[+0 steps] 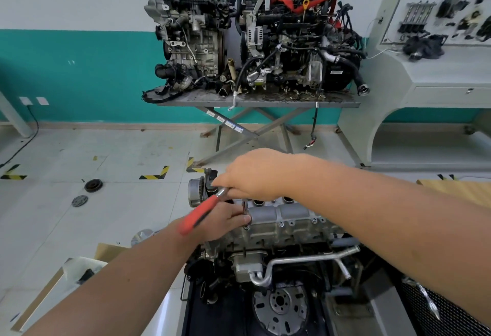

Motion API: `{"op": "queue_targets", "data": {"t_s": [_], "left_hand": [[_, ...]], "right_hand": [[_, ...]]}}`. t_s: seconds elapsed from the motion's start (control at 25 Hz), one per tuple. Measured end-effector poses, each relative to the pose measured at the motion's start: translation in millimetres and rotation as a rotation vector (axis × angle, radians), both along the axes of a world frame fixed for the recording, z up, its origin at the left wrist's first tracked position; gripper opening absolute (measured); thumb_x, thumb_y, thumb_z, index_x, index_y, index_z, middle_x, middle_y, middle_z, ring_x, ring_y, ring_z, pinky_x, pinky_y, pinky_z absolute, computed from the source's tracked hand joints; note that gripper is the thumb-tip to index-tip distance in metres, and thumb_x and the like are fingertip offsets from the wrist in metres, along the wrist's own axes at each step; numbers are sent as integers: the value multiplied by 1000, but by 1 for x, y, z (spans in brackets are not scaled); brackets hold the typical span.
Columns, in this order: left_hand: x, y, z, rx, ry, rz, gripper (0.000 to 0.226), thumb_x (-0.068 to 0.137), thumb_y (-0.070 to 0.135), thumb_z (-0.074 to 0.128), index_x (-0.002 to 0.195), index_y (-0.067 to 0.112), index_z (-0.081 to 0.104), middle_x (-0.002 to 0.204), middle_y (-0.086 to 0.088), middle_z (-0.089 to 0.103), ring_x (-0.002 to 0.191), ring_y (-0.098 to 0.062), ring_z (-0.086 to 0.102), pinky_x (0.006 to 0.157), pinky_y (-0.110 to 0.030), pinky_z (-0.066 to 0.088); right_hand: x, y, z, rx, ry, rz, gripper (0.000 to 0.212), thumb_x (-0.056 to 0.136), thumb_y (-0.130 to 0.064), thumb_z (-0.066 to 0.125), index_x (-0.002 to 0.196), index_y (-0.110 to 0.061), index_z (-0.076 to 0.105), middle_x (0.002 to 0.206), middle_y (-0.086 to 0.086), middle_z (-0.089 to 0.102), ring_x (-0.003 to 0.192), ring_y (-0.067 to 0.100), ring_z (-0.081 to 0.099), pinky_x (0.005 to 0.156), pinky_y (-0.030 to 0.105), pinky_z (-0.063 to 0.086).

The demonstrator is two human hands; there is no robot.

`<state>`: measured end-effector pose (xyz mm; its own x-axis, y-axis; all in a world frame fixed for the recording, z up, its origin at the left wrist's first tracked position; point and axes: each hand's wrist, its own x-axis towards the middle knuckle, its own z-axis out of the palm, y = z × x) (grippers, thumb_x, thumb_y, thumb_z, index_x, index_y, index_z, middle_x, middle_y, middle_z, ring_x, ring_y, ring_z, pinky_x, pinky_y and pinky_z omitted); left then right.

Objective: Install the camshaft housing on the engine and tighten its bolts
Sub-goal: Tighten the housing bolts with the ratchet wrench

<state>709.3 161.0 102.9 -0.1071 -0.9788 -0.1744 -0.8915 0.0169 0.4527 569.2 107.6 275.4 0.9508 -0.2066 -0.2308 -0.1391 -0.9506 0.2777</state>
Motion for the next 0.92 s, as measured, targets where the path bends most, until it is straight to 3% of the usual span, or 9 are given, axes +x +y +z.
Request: {"op": "queue_targets", "data": {"t_s": [0.12, 0.2, 0.28, 0.36, 0.52, 0.64, 0.76, 0.84, 0.92], "left_hand": [[0, -4, 6, 34, -43, -18, 50, 93, 70, 34, 102, 32, 66, 94, 6, 68, 91, -19, 63, 86, -41, 51], [-1, -3, 7, 45, -37, -21, 51, 92, 71, 33, 103, 32, 65, 95, 5, 68, 91, -19, 63, 87, -41, 51], [1, -2, 6, 47, -37, -30, 48, 95, 66, 36, 103, 30, 66, 95, 4, 68, 91, -20, 63, 87, -41, 51], [0, 0, 9, 56, 0, -41, 40, 98, 61, 39, 102, 32, 65, 93, 4, 68, 89, -18, 62, 85, -40, 50], [1, 0, 10, 68, 1, -61, 35, 101, 57, 39, 107, 31, 63, 86, 4, 64, 81, -13, 58, 81, -37, 49], [0, 1, 9, 52, -8, -69, 33, 103, 53, 40, 101, 28, 62, 79, 7, 59, 74, -10, 53, 76, -36, 47], [-2, 1, 11, 47, 8, -74, 32, 103, 51, 41, 97, 27, 61, 76, 8, 57, 70, -9, 51, 75, -37, 47], [-2, 2, 11, 30, -6, -81, 34, 103, 50, 41, 99, 24, 62, 77, 8, 58, 70, -9, 51, 74, -38, 47], [-3, 3, 10, 16, -29, -82, 31, 103, 51, 40, 92, 30, 60, 80, 7, 61, 73, -11, 54, 74, -38, 48]], "right_hand": [[12, 5, 1, 309, -99, -289, 36, 104, -44, 43, 92, -16, 62, 72, -3, 64, 60, 12, 57, 49, 29, 36], [14, 6, -4, 821, -301, -632, 28, 102, -31, 49, 90, -8, 59, 65, 3, 72, 52, 10, 63, 55, 28, 48], [14, 11, -12, 1495, -663, -969, 15, 100, -13, 51, 100, 2, 55, 61, 10, 70, 59, 20, 69, 70, 36, 61], [13, 16, -24, 1919, -1079, -1104, 8, 97, -4, 51, 102, 2, 54, 63, 11, 67, 67, 26, 71, 79, 36, 60], [9, 23, -50, 2205, -1639, -1091, 14, 96, -3, 45, 93, -5, 59, 78, 12, 74, 74, 20, 74, 63, 30, 60], [0, 30, -59, 2211, -1616, -949, 21, 98, -5, 39, 102, -4, 60, 93, 13, 77, 92, 17, 74, 72, 26, 51], [-4, 32, -63, 2230, -1632, -842, 26, 98, -3, 43, 92, -10, 67, 100, 9, 76, 110, 22, 67, 84, 29, 47], [-8, 32, -64, 2261, -1659, -747, 27, 92, -5, 52, 81, -18, 74, 101, 5, 76, 109, 24, 62, 84, 31, 44], [-16, 35, -69, 2217, -1678, -665, 19, 87, -13, 59, 83, -21, 76, 102, 3, 75, 102, 21, 62, 83, 30, 44]]}}
